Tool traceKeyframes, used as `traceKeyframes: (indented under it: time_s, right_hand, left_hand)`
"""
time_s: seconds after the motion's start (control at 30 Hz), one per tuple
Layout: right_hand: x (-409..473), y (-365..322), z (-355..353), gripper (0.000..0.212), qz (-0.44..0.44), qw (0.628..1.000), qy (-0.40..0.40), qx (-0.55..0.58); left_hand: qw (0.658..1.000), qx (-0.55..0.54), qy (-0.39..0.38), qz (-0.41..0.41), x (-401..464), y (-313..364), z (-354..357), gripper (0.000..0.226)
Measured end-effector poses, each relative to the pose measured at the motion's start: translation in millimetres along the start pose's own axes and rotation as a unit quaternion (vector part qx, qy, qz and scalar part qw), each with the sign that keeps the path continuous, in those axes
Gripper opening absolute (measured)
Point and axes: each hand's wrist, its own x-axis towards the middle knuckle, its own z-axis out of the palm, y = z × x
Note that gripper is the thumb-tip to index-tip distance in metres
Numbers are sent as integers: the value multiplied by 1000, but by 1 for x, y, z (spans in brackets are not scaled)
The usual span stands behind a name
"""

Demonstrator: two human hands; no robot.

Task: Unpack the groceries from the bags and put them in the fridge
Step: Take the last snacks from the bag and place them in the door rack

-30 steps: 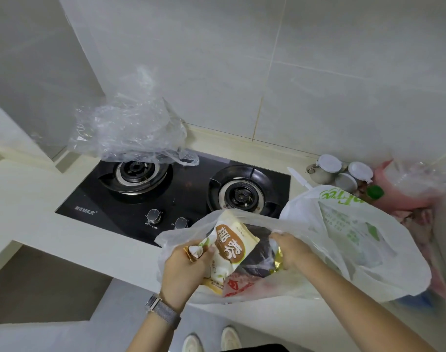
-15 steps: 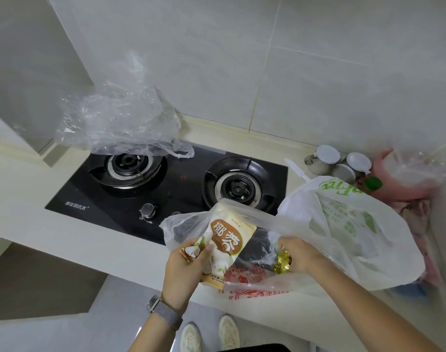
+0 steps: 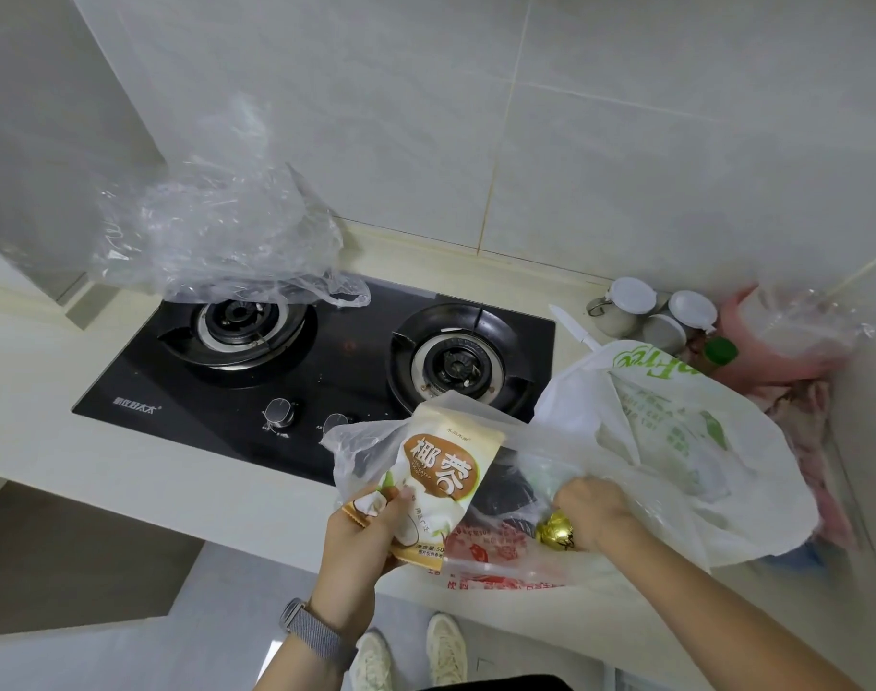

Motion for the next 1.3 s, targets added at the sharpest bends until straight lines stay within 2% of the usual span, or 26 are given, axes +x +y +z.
traceKeyframes:
  time_s: [0.1, 0.23, 0.3, 0.4, 0.5, 0.63, 0.8, 0.9, 0.97, 1.03, 1.13, 1.3]
  right_hand:
    - [-2, 4, 4, 32, -9, 998, 8, 69]
    - [-11, 13, -2, 24, 3, 964, -14, 265]
    - [-20, 17, -12, 33, 9, 919, -23, 393]
    - [-33, 18, -26, 34, -16, 835, -4, 550]
    - [-48, 11, -39, 46, -38, 755, 22, 654]
    - [-78, -7, -58, 51, -73, 659, 28, 748]
    - [-118, -23, -62, 80, -90, 559, 25, 824]
    - [-141, -22, -56, 76, -85, 484, 33, 870]
    - [-152, -18, -56, 68, -94, 451, 30, 887]
    - [-158, -15, -62, 52, -108, 446, 19, 888]
    - [-150, -15, -75, 35, -90, 467, 16, 879]
    - [-129, -25, -99, 44, -78, 493, 15, 867]
  left_hand:
    - [1000, -6, 2, -2, -3, 1, -1, 21]
    - [1000, -18, 1, 6, -9, 3, -2, 19]
    - [1000, -21, 0, 12, -14, 2, 0, 21]
    - [999, -29, -2, 16, -20, 1, 4, 25]
    - [999, -35, -5, 20, -24, 4, 6, 26]
    - [999, -43, -15, 28, -33, 19, 8, 25]
    - [999, -36, -10, 23, -45, 44, 1, 24]
    - [997, -61, 5, 39, -48, 62, -8, 24]
    - [993, -102, 27, 48, -45, 74, -13, 25]
    - [988, -138, 47, 49, -41, 86, -16, 24]
    - [985, -153, 69, 36, -36, 99, -17, 17]
    - [998, -46, 49, 14, -43, 106, -23, 13]
